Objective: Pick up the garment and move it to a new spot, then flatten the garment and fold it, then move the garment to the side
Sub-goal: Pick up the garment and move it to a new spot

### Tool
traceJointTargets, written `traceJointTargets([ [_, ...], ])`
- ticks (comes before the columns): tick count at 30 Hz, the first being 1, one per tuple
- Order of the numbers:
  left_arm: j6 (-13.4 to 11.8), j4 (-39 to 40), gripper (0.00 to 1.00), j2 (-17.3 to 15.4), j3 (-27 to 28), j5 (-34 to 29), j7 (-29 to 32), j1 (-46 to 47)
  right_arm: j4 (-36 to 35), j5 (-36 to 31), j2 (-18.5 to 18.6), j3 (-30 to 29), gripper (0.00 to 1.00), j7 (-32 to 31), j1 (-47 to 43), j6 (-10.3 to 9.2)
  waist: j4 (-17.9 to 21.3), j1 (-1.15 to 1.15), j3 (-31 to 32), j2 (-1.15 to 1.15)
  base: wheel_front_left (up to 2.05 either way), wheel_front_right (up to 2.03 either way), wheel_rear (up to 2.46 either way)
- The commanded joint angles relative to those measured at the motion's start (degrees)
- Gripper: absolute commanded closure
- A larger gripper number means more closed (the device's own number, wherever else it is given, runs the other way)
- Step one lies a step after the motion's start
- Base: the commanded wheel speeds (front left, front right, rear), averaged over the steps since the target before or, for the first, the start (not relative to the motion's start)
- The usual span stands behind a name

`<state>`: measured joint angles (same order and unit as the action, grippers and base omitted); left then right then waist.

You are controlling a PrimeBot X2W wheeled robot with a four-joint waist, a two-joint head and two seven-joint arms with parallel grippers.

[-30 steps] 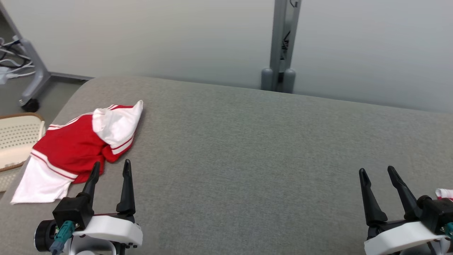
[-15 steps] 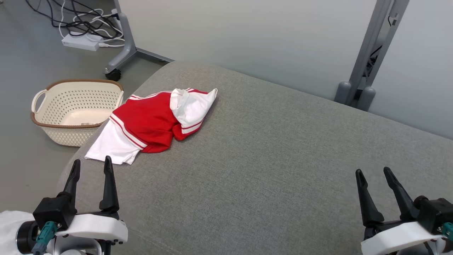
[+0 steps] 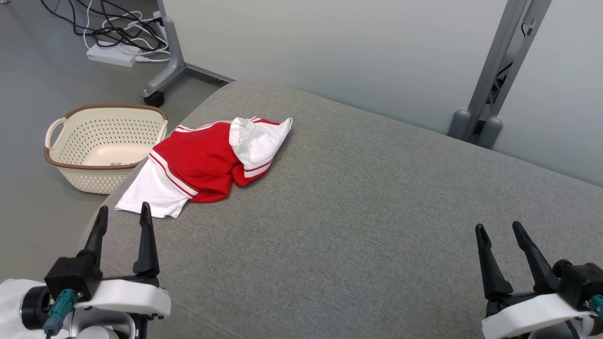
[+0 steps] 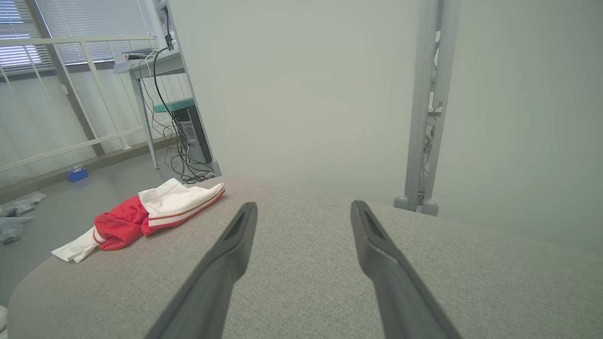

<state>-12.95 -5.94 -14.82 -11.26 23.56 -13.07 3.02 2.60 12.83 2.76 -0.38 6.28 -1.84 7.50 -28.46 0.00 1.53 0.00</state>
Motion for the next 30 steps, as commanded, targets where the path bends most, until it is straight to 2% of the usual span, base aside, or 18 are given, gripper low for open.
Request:
traceJointTargets([
  [1,-0.38,0.94,0.00,-0.54,0.31,-0.59,-0.03,2.11,0.05,0.35,0.30,-0.02,0.00,0.43,0.31,0.00,0.20,0.00,0.03,0.00,0.00,0.00,0.00],
  [4,-0.24,3.00,0.00,-1.23,0.81,-0.45,0.14,4.52,-0.08,0.20,0.31,-0.03,0.00,0.35,0.50,0.00,0.67,0.00,0.02,0.00,0.00,0.00,0.00],
  [10,0.36,8.00,0.00,-5.25,2.71,-1.97,2.63,14.10,-1.68,-1.03,0.32,0.21,0.00,-0.74,1.55,0.00,2.64,0.00,-1.65,0.00,0.00,0.00,0.00],
  [14,1.54,5.75,0.00,-8.00,4.24,-0.77,6.67,21.97,-3.23,-1.96,0.33,0.38,0.00,-1.70,2.48,0.00,4.46,0.00,-4.12,0.00,0.00,0.00,0.00],
  [17,3.59,-2.05,0.00,-9.66,5.33,1.72,10.27,26.41,-3.94,-2.14,0.32,0.83,0.00,-2.24,3.08,0.00,6.12,0.00,-6.24,0.00,0.00,0.00,0.00],
  [18,3.59,-2.05,0.00,-9.66,5.33,1.72,10.27,26.41,-3.94,-2.14,0.32,0.83,0.00,-2.24,3.08,0.00,6.12,0.00,-6.24,0.00,0.00,0.00,0.00],
  [22,6.33,-15.73,0.00,-10.74,6.03,4.85,13.49,29.78,-4.72,-2.84,0.33,1.24,0.00,-2.71,4.25,0.00,8.23,0.00,-9.16,0.00,0.00,0.00,0.00],
  [30,10.81,-40.41,0.00,-7.94,8.78,12.28,15.93,32.42,-6.63,-5.25,0.33,1.68,0.00,-4.65,7.00,0.00,11.09,0.00,-16.01,0.00,0.00,0.00,0.00],
])
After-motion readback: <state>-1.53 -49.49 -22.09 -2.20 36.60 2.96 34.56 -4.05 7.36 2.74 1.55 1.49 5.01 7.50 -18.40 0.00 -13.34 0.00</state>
